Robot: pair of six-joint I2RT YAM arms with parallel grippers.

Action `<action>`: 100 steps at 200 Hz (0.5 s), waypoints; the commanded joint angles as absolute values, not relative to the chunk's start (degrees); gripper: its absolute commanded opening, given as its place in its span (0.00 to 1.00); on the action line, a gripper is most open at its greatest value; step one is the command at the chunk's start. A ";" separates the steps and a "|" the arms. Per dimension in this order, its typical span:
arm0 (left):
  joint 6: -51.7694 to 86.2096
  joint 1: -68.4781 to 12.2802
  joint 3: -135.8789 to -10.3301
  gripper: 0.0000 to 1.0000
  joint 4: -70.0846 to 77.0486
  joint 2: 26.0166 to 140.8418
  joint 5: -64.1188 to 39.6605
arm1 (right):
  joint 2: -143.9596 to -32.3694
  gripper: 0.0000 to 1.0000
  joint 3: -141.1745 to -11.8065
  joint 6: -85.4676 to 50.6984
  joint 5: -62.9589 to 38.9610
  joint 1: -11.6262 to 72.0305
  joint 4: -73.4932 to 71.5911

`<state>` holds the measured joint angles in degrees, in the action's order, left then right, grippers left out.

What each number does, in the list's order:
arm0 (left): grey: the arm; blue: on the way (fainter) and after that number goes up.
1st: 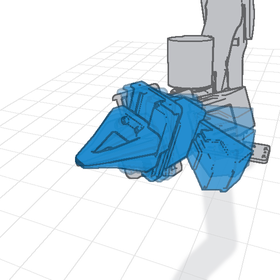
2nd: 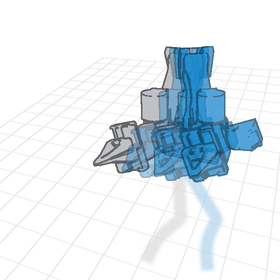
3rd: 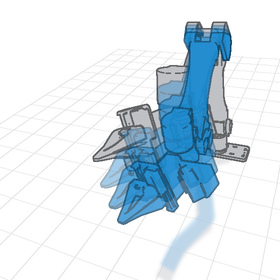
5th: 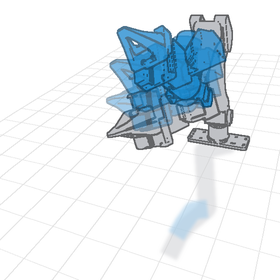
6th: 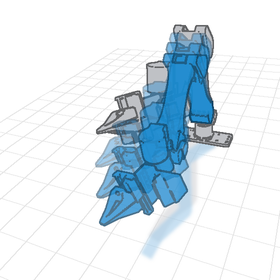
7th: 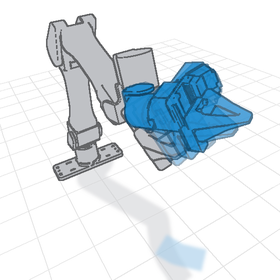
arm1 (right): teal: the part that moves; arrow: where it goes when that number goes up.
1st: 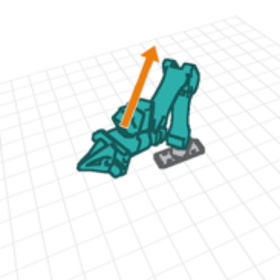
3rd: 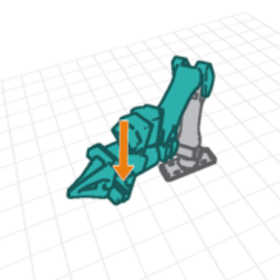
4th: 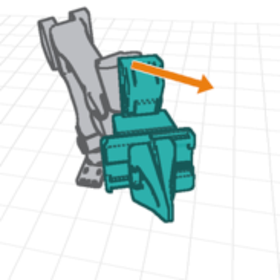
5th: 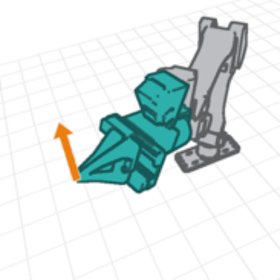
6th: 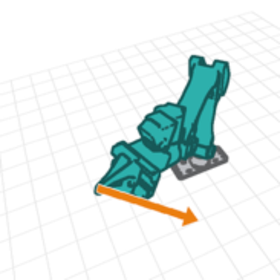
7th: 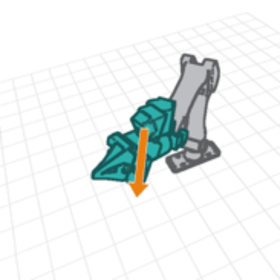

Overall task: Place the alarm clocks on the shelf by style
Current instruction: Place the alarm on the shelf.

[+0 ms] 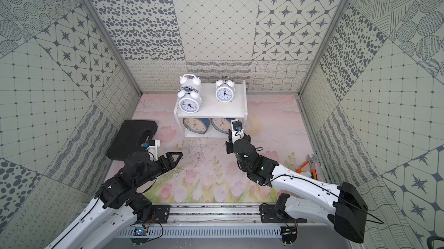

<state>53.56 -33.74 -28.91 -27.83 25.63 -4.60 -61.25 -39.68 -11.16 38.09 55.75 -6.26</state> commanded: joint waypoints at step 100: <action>51.27 -33.44 -32.33 0.79 -32.09 24.95 -1.95 | -48.73 0.40 -41.99 -12.95 35.42 56.69 5.38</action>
